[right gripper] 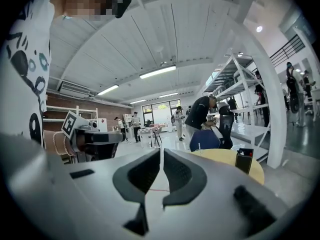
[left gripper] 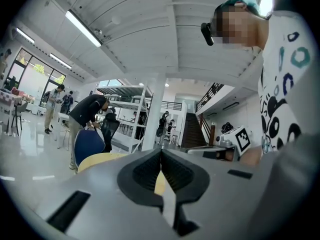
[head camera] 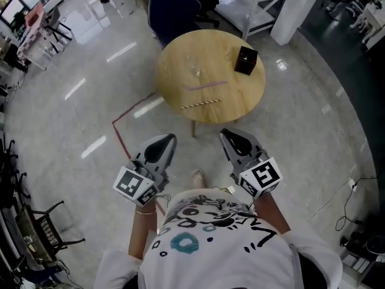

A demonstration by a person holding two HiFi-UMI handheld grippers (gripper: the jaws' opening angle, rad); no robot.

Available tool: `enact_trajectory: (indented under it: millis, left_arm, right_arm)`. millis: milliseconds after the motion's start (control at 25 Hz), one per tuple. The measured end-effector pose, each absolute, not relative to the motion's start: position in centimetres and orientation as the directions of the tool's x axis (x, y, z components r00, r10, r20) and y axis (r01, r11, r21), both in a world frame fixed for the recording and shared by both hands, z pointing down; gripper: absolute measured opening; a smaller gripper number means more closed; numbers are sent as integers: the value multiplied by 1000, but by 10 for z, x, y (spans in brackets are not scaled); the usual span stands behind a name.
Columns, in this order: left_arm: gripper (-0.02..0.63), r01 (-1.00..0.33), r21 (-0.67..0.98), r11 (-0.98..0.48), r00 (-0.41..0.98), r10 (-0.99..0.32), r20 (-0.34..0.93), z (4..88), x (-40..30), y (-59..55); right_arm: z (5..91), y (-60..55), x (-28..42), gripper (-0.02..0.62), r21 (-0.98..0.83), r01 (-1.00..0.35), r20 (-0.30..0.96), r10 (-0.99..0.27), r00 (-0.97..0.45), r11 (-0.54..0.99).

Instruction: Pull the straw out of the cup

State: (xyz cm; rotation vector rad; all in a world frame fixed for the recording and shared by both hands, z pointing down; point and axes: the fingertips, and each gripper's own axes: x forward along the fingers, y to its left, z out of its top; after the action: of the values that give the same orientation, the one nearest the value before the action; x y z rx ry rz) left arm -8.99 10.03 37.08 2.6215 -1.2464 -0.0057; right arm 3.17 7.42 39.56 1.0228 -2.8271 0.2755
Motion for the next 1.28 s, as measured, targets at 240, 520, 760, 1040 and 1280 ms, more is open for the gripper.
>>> enact_trajectory:
  millis: [240, 520, 760, 1040, 1280]
  left_arm:
    - [15, -745, 242, -622, 658, -744, 111, 384, -105, 94]
    - [15, -736, 259, -626, 667, -736, 118, 391, -120, 79]
    - [15, -738, 246, -628, 666, -736, 119, 394, -125, 52]
    - [15, -744, 241, -623, 659, -743, 114, 394, -133, 11]
    - [15, -739, 247, -626, 663, -741, 106, 400, -130, -32]
  right_arm:
    - [397, 61, 12, 28, -125, -667, 183, -643, -743, 735]
    - [397, 45, -3, 28, -118, -683, 186, -659, -729, 721]
    - [399, 25, -1, 28, -97, -686, 195, -662, -723, 721]
    - [403, -14, -10, 29, -95, -673, 211, -646, -734, 733]
    - [411, -57, -14, 29, -109, -659, 223, -628, -746, 744]
